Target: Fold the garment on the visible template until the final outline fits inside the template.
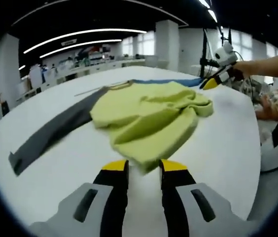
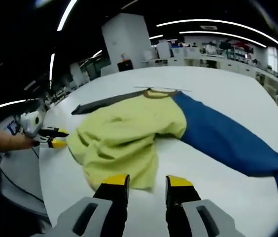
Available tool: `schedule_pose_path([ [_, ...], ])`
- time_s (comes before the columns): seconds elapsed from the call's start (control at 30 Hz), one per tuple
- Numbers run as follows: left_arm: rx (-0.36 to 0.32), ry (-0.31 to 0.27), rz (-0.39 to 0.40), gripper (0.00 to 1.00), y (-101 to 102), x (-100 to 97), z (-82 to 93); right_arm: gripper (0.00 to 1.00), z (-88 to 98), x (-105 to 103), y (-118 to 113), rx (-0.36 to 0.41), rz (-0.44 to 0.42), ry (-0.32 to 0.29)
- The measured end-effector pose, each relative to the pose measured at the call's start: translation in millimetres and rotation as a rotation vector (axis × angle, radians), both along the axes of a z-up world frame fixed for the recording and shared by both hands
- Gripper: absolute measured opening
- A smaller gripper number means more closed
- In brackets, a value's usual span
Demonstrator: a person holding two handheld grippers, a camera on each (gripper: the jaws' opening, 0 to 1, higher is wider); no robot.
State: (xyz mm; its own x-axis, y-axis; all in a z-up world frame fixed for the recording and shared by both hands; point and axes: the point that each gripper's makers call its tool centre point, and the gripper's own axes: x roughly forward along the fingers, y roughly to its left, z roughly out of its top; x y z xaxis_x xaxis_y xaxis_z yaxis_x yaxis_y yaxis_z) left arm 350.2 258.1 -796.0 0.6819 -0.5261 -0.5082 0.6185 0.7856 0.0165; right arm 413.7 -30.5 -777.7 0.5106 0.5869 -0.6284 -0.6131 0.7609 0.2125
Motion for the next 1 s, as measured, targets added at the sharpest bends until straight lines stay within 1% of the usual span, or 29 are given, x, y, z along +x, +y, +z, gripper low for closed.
schedule_pose_path([
  [0.13,-0.035,0.005,0.019,0.18,-4,4.0,1.1,0.19,-8.6,3,2,-0.012,-0.007,0.010],
  [0.17,-0.053,0.020,0.031,0.17,-5,4.3,0.7,0.19,-10.1,4,3,-0.013,-0.006,0.011],
  [0.33,-0.118,0.020,0.104,0.12,-4,11.0,3.5,0.14,-20.6,2,8,-0.039,0.002,0.021],
  [0.4,-0.151,0.023,0.125,0.11,-5,12.7,5.7,0.12,-23.3,2,8,-0.051,0.001,0.020],
  [0.47,-0.181,0.013,0.145,0.10,-5,15.5,10.6,0.09,-23.0,4,7,-0.058,-0.004,0.011],
  [0.5,-0.209,0.013,0.161,0.09,-6,17.2,14.4,0.07,-23.6,5,7,-0.059,-0.009,0.012],
  [0.57,-0.230,0.007,0.173,0.06,-7,20.0,17.5,0.06,-23.6,6,7,-0.057,-0.015,0.010],
  [0.67,-0.234,0.005,0.179,0.03,-11,24.9,18.6,0.04,-24.7,7,8,-0.058,-0.021,0.009],
  [0.87,-0.209,0.013,0.177,0.02,-16,32.5,14.4,0.00,-24.1,6,9,-0.058,-0.030,0.010],
  [1.0,-0.188,0.017,0.174,0.01,-16,34.2,14.3,0.00,-23.3,8,9,-0.054,-0.038,0.009],
])
